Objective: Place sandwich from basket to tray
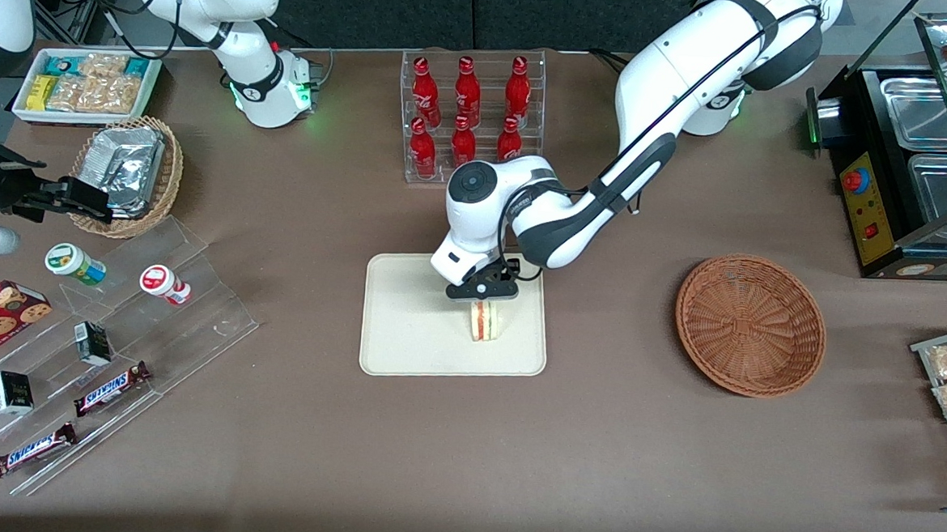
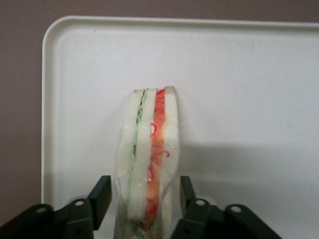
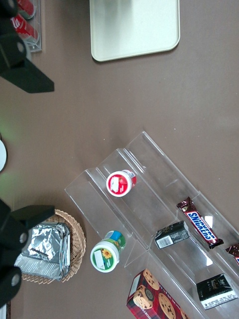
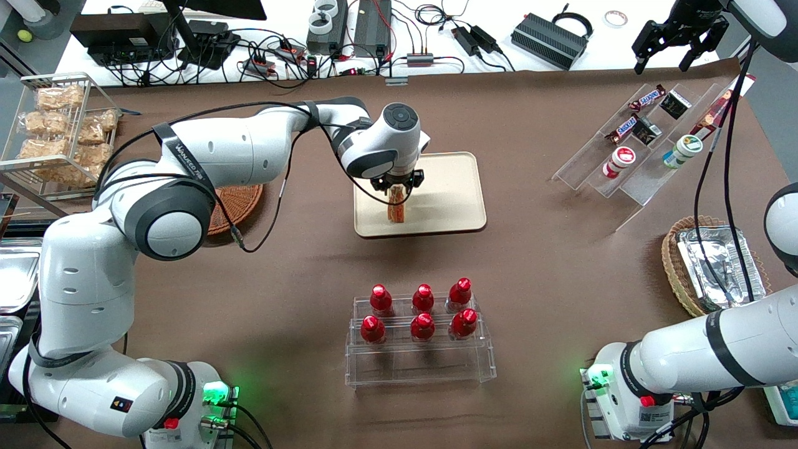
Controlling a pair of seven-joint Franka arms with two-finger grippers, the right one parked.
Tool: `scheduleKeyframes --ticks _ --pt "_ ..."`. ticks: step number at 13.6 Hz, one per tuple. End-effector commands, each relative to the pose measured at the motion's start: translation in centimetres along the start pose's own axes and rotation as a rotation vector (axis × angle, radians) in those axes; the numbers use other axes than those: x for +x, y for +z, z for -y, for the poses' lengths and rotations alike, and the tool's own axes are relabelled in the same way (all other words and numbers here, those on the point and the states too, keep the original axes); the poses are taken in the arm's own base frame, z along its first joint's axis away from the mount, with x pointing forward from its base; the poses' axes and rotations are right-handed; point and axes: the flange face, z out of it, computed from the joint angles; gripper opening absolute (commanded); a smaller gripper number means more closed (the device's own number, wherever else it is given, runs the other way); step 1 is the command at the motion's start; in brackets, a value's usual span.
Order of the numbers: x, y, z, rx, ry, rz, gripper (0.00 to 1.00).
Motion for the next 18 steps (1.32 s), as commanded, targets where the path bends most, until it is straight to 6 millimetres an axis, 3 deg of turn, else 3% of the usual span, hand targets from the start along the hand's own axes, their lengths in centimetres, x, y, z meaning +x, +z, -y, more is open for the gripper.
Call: scheduleKeyframes --ticks 1,4,5,10,13,16,18 --pt "1.4 -3.8 0.1 0.023 -0.046 -0.036 0.99" --pt "3.6 -10.9 1.7 0.004 -0.146 -0.025 0.99" --pt "5.3 -13.2 3.4 -0.005 -0.193 -0.024 0.99" --pt "6.8 -25.1 10.6 0.071 -0.320 -0.030 0.99" --pt "8.4 -31.1 15.3 0.082 -0.411 -0.045 0.99" --pt "10.1 -34.9 19.4 0.123 -0.407 -0.028 0.99" --pt "11.5 -37.5 23.7 0.134 -0.394 0.004 0.99"
